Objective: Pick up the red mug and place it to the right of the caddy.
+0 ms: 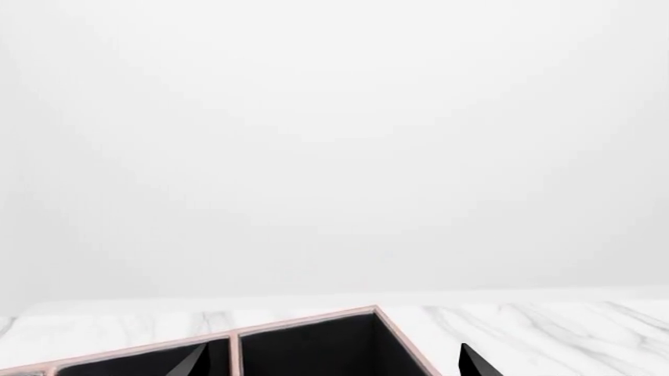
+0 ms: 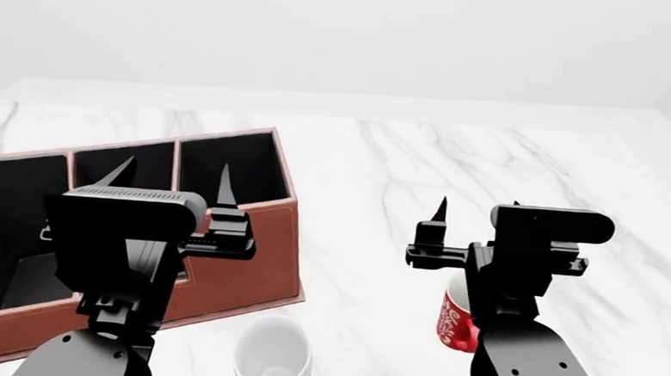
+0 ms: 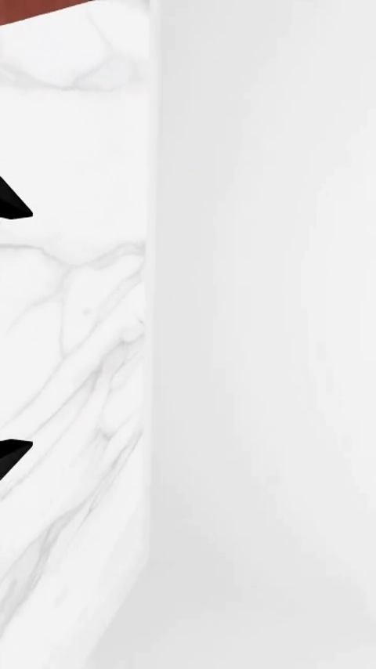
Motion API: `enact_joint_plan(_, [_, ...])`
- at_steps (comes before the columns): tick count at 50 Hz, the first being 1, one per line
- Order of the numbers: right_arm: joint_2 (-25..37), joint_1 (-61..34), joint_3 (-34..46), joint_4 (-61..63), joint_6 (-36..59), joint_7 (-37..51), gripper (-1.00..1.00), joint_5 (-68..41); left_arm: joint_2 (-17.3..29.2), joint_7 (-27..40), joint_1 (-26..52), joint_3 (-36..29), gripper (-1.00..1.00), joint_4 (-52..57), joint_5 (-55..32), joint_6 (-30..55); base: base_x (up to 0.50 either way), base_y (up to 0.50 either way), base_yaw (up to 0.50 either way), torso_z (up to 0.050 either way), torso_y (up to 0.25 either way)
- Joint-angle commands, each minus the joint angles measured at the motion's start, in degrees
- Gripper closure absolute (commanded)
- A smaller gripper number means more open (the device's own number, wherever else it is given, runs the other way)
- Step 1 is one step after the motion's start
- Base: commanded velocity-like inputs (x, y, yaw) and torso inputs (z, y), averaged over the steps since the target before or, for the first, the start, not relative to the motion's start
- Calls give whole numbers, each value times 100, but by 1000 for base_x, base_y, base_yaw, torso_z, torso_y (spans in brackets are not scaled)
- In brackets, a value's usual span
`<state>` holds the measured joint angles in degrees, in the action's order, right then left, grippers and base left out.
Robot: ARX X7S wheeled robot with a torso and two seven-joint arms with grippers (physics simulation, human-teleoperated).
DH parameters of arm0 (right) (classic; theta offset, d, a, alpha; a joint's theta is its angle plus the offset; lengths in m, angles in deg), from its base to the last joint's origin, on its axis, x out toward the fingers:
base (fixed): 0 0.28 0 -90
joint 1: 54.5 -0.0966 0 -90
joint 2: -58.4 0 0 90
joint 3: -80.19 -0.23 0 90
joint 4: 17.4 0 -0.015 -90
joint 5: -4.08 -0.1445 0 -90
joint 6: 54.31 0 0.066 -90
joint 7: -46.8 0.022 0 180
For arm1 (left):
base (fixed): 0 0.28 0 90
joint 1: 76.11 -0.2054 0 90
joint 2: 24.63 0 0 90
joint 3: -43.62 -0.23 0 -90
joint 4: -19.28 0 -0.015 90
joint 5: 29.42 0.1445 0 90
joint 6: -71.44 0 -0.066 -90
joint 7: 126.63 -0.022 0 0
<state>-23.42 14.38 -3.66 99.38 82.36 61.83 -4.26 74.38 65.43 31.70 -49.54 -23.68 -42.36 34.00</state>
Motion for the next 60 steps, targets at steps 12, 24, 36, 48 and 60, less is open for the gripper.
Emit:
enact_joint_plan(12, [91, 2566, -543, 211, -1014, 286, -100, 93, 64, 124, 0, -77, -100, -50, -42, -27, 0, 0, 0, 0, 0])
enact_joint_plan(24, [92, 2272, -471, -576, -1006, 123, -100, -95, 87, 158, 4, -42, -100, -89, -107, -59, 0, 0, 0, 0, 0])
enact_joint_plan(36, [123, 2112, -323, -1071, -1014, 81, -100, -96, 115, 197, 14, -61, -100, -148, -149, -79, 0, 0, 0, 0, 0])
enact_joint_plan(48, [168, 1914, -40, -1629, -952, -113, -100, -138, 149, 231, 38, -75, -100, -183, -197, -77, 0, 0, 0, 0, 0])
enact_joint_plan(60, [177, 1784, 24, -2054, -988, -197, -100, -211, 192, 262, 29, -102, -100, -207, -226, -109, 0, 0, 0, 0, 0])
